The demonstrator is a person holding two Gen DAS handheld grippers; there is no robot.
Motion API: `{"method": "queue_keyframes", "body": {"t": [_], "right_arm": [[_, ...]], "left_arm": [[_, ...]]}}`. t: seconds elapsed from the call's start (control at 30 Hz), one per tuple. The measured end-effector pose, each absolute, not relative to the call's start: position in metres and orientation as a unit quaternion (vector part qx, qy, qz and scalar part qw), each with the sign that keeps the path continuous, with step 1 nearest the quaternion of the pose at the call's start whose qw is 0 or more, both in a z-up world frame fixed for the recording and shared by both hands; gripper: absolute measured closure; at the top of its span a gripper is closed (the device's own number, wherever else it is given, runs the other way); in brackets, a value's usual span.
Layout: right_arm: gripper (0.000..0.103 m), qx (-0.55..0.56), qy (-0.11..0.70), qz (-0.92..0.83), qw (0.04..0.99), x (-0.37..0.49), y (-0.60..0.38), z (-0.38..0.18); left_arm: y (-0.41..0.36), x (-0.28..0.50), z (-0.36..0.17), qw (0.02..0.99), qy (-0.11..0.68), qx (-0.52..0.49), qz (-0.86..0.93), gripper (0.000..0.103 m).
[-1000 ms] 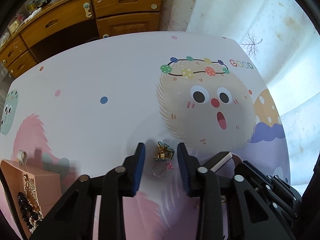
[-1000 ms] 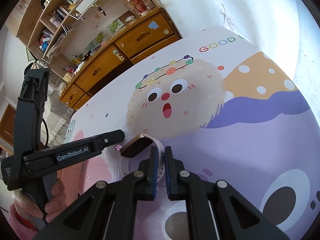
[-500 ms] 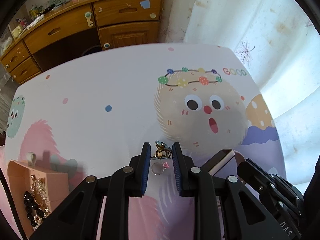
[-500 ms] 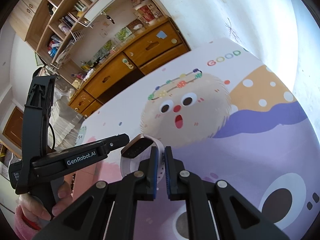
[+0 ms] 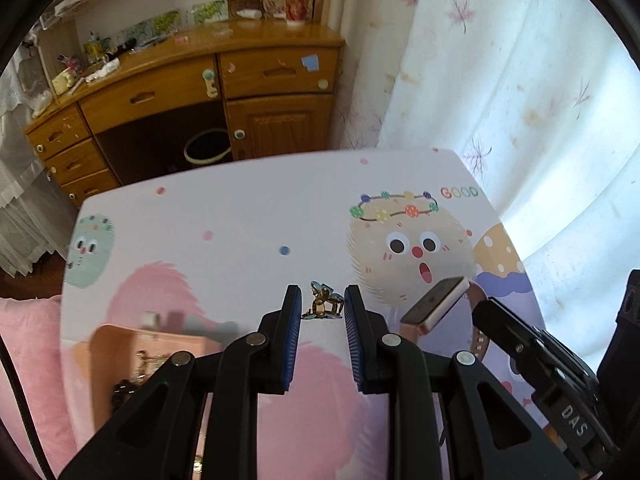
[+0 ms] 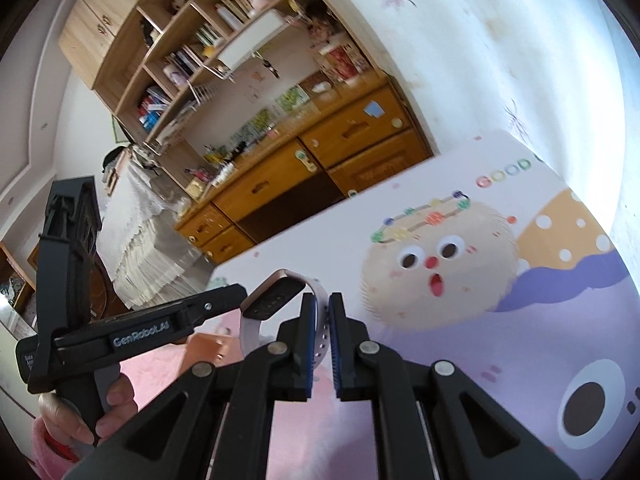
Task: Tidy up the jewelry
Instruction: 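Lower the gold charm and smartwatch into the pink box and open both tools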
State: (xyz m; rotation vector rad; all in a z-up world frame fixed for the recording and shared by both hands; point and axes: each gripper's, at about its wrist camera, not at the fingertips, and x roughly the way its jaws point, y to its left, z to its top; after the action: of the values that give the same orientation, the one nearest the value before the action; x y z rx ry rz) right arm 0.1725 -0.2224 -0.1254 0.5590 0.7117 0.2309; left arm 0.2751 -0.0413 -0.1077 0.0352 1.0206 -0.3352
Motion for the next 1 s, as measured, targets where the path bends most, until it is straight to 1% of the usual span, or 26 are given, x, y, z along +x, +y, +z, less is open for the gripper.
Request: {"method": "queue_keyframes", "body": {"t": [0.27, 0.57, 0.83, 1.0], "right_arm": [[0.097, 0.272, 0.327, 0.124, 0.896, 0.165, -0.177, -0.105], [0.097, 0.269, 0.328, 0.142, 0.894, 0.158, -0.108, -0.097], [0.097, 0.259, 0.351, 0.151, 0.887, 0.149, -0.052, -0.104], [0.096, 0.257, 0.366, 0.144, 0.883, 0.140, -0.028, -0.113]], "left_arm": [[0.025, 0.256, -0.081, 0.870, 0.470, 0.013, -0.149, 0.083], [0.097, 0.244, -0.074, 0.872, 0.468, 0.008, -0.144, 0.083], [0.144, 0.238, -0.082, 0.866, 0.473, 0.000, -0.163, 0.083], [0.156, 0.236, -0.096, 0.856, 0.485, 0.005, -0.180, 0.083]]}}
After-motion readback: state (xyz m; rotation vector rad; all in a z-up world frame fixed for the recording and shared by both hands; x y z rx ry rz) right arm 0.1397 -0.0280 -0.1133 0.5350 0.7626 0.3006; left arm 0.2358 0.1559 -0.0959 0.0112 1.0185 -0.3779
